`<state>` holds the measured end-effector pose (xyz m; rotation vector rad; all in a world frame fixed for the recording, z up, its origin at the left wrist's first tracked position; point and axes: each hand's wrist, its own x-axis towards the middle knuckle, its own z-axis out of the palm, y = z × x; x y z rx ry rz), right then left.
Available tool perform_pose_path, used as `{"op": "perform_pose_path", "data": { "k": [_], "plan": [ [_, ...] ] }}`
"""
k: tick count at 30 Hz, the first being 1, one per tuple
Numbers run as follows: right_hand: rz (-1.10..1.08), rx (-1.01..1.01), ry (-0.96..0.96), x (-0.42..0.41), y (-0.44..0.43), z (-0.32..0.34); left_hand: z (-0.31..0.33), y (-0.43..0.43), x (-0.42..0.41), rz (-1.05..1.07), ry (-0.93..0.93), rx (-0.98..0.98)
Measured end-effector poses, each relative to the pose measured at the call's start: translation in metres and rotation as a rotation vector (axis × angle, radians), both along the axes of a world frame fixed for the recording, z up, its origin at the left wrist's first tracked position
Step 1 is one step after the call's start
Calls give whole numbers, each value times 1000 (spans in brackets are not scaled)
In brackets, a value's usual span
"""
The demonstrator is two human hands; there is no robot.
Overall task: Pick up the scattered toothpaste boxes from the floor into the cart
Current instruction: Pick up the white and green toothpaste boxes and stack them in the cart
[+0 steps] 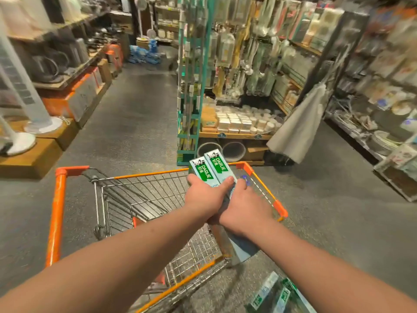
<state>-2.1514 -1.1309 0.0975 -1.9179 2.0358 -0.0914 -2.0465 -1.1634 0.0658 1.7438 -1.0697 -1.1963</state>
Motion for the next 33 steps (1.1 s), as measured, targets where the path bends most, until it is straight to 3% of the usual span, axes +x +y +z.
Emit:
{"op": "perform_pose_path", "data": {
  "k": [9, 14, 24, 33],
  "plan": [
    [79, 95, -34, 95, -104, -72, -72, -82, 99, 129, 10, 104],
    [82, 198, -96, 127, -130, -157, -161, -104, 125, 264, 93, 244],
    [47, 375, -121, 136, -124, -366, -348, -100, 123, 302, 148, 495],
    [26, 490, -57, 133, -130, -470, -445, -103, 116, 258, 68, 636]
  ]
}}
